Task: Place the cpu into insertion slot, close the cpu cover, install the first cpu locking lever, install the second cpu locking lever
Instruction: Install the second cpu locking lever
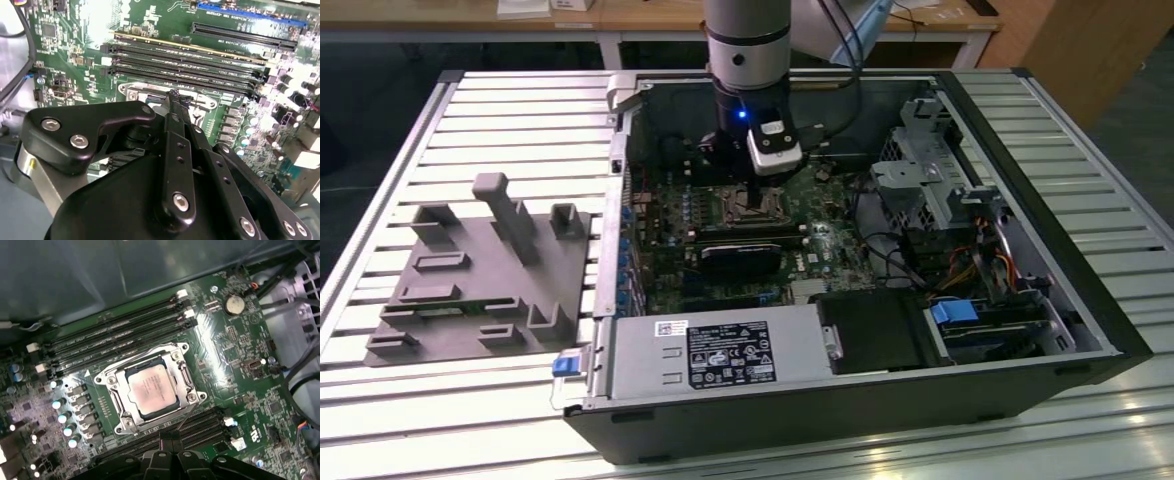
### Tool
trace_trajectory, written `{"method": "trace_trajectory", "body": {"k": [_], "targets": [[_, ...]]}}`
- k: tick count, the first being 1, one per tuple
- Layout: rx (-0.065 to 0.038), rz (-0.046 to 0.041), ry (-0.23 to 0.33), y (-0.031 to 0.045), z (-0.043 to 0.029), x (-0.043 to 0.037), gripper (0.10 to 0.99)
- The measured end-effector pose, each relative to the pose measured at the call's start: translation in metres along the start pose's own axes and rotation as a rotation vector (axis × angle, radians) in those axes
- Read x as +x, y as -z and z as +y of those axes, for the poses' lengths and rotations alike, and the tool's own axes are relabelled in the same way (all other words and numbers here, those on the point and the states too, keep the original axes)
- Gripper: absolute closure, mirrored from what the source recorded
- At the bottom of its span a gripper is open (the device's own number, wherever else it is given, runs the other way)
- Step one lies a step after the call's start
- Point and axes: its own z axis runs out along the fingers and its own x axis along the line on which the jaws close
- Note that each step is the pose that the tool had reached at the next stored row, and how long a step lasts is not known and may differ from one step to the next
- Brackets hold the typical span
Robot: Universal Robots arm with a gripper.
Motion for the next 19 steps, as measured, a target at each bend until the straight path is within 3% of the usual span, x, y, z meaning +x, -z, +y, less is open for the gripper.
{"method": "trace_trajectory", "body": {"k": [19], "targets": [[-0.015,-0.0001,0.146,-0.0074,-0.0096,0.0037,0.984]]}}
